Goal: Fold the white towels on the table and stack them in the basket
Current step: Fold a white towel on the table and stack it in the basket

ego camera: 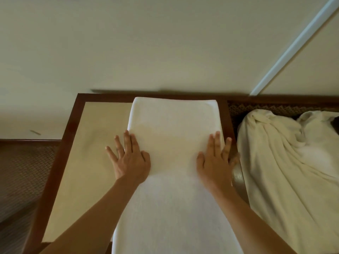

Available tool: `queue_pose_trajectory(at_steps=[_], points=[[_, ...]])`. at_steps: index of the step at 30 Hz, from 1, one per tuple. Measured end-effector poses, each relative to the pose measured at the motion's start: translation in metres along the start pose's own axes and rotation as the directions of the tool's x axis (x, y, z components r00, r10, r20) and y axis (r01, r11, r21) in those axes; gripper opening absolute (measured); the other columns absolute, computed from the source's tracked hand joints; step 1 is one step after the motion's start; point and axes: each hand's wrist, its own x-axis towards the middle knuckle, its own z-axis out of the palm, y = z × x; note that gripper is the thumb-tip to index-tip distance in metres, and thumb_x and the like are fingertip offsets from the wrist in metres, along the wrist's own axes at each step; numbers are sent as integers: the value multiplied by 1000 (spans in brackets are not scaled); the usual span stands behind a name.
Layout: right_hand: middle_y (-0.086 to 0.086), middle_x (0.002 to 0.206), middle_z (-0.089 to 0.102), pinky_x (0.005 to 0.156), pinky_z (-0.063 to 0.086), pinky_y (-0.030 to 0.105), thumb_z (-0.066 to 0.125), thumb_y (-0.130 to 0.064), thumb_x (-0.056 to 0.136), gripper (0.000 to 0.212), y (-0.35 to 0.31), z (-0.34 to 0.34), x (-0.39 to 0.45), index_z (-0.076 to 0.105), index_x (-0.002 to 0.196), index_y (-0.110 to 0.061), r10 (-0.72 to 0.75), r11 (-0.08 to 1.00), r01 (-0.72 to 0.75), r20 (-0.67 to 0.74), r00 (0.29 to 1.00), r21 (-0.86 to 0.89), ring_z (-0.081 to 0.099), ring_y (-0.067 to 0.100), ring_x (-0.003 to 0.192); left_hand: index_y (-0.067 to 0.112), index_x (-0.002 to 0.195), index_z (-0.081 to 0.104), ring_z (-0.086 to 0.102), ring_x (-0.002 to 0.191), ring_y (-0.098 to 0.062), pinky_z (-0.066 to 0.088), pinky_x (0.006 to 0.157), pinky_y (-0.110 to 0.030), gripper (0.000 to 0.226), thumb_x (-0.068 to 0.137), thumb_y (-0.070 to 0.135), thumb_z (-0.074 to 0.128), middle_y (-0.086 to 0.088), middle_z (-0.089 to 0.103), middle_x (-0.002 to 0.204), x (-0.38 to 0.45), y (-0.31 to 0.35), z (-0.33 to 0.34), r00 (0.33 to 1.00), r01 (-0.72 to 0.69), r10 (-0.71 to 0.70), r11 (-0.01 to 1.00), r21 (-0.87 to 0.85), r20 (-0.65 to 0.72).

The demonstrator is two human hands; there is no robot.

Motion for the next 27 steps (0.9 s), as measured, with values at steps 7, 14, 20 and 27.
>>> queue_pose_trajectory(at_steps=[7,14,20,27], points=[[-9,169,-19,124,-9,59,8,-60,103,67,-41,11,60,-9,162,-35,-309,945,318,109,945,-74,-24,21,155,33,164,0,-17,157,-27,-11,124,-55,78,92,63,-1,2,-16,171,62,43,-3,961,-275,276,960,-57,11],[-15,168,-22,123,-7,61,5,-60,102,68,1,-12,131,-12,162,-32,-24,998,31,106,994,-61,-17,21,156,30,164,-7,-18,157,-27,-6,125,-58,77,96,67,1,3,-19,170,125,24,-15,965,-263,263,965,-2,1],[-15,168,-21,123,-9,62,7,-58,103,68,-21,-17,167,-12,162,-30,-32,998,38,107,994,-59,-15,22,157,30,164,-3,-15,157,-26,-3,125,-58,73,101,65,10,5,-15,171,163,19,-20,974,-228,228,973,-18,-10],[-5,168,14,119,4,69,17,-66,95,74,-42,-25,223,17,159,-30,-42,994,51,89,995,-95,7,32,155,27,159,23,11,155,-31,6,124,-60,74,97,68,16,-3,22,166,214,17,-33,971,-236,237,971,30,-38]])
